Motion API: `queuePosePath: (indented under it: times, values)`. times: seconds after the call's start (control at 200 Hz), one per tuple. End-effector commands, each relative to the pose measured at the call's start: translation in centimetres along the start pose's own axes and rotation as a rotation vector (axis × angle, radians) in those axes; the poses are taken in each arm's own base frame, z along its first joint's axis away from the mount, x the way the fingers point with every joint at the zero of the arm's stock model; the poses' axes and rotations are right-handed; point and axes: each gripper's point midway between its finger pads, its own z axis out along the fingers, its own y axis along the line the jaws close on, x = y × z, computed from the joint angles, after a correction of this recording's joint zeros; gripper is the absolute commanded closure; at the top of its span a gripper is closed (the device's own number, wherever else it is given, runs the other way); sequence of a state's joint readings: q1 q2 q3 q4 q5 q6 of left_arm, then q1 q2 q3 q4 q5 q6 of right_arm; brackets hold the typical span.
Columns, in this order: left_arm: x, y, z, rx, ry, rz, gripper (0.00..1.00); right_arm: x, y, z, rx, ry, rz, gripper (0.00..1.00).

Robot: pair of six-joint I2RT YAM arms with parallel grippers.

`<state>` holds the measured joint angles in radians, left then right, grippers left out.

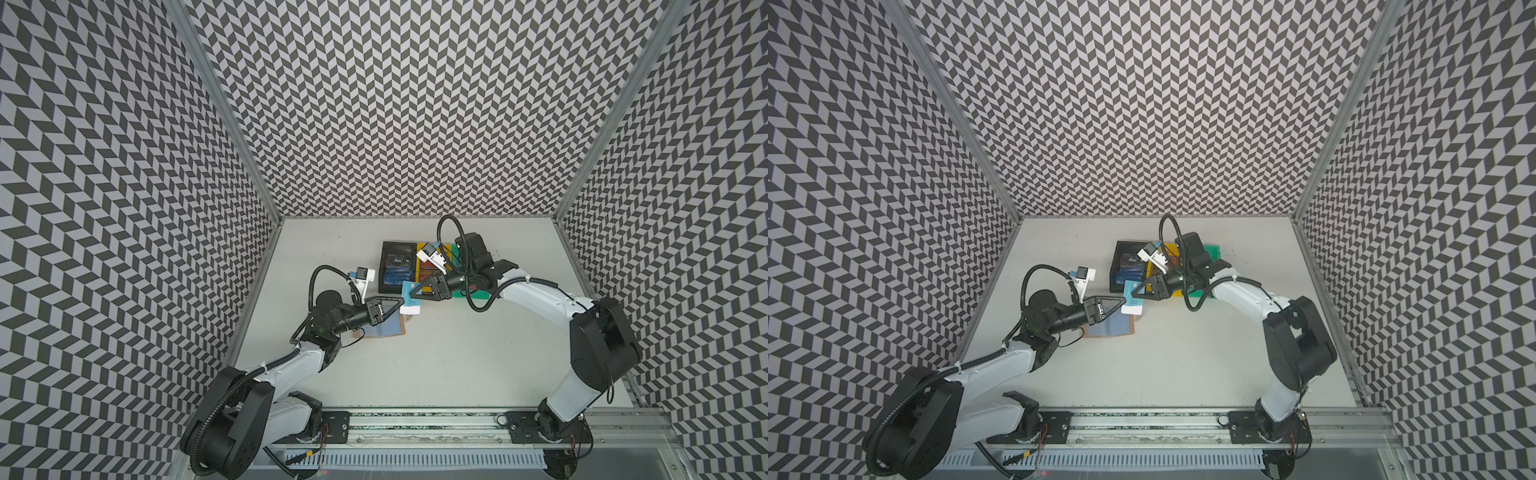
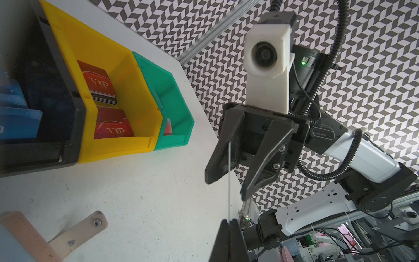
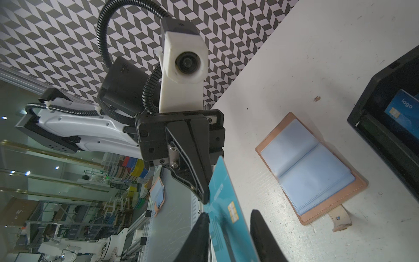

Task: Take the credit cards out of the card holder
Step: Pass the credit card.

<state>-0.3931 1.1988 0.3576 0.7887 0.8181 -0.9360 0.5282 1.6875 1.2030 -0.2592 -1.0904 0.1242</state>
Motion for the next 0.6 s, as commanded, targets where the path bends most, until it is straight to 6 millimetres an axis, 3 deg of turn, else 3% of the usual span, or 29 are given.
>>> queuePosePath:
  times: [0.0,0.36,0.511,0.596]
  values:
    - [-0.47,-0.99,0.38,0.029,0.006,0.036,1.0,-0.53,0.38,0.28,-0.032,-0.003,-0.043,0.74]
    - [0.27,-0.5,0.31,0.019,0.029,0.024,1.0,-0.98,0.33,0.22,-0.028,0.018,-0.058,0.83]
    - [0.29,-0.38,0.24,0.01,0.028,0.023,1.0,-0.95,0.66,0.19,-0.045,0.021,-0.057,1.0]
    - [0.09,-0.14,0.21,-0.008,0.023,0.028,1.0,-1.16,1.05,-0.04,-0.059,0.008,-0.055,1.0]
